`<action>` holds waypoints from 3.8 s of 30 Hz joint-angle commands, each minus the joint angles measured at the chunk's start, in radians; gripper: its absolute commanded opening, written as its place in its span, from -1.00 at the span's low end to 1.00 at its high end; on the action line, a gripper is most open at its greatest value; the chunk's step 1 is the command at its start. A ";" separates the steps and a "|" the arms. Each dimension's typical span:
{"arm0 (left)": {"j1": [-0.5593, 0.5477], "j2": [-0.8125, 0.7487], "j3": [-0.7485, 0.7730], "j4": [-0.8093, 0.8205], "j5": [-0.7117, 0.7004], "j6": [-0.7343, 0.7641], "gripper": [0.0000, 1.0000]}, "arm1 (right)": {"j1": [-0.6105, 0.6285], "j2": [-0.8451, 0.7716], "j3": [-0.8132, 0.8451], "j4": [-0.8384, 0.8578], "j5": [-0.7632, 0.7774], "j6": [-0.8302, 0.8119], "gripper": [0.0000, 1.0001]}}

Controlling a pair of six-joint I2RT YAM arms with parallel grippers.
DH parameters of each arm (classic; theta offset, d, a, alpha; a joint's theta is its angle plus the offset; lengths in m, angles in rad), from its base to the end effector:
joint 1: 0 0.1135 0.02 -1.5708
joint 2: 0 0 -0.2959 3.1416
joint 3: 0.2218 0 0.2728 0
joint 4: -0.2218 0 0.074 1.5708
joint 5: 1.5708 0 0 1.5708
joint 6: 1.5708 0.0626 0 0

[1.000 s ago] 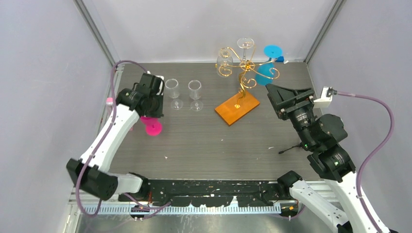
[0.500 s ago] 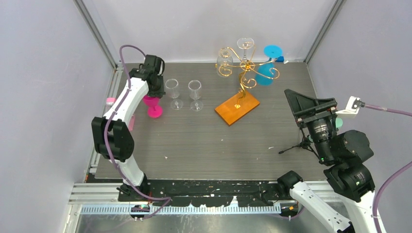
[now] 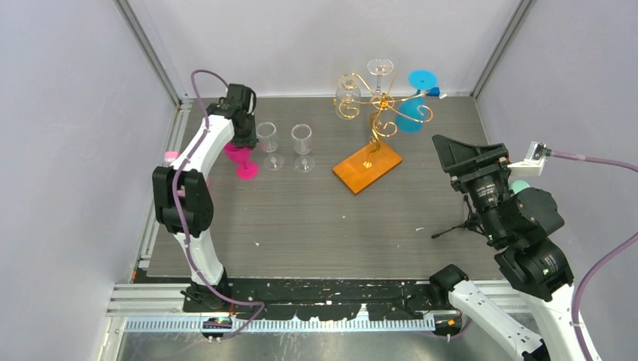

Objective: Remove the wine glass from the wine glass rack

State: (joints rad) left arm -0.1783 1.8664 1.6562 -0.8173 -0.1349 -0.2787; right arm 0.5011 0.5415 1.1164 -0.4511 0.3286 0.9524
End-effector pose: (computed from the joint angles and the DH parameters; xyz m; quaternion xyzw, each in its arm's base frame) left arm 0.4437 -0.0714 0.2833 -0.0663 0.9590 0.0026 0.2755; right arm 0.0881 0.0252 0.4775 0.2656 0.6091 0.4104 0.6245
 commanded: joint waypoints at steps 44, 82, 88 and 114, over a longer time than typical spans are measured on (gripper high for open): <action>0.008 -0.861 -0.506 0.346 0.517 0.058 0.99 | -0.395 0.995 0.860 -0.345 -0.089 -0.373 0.71; -0.013 -0.823 -0.512 0.301 0.384 0.075 0.96 | -0.465 0.914 0.532 0.060 -0.166 -0.058 -0.99; -0.017 -0.825 -0.513 0.299 0.380 0.076 0.96 | -0.465 0.844 0.471 0.110 -0.189 -0.005 -0.99; -0.018 -0.822 -0.516 0.295 0.367 0.081 0.96 | -0.465 0.931 0.391 0.390 -0.472 0.138 -0.99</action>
State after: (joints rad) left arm -0.1944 1.0496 1.1381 -0.5362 0.2424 -0.2192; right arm 0.0387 1.4544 1.5063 -0.2173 -0.1108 1.0687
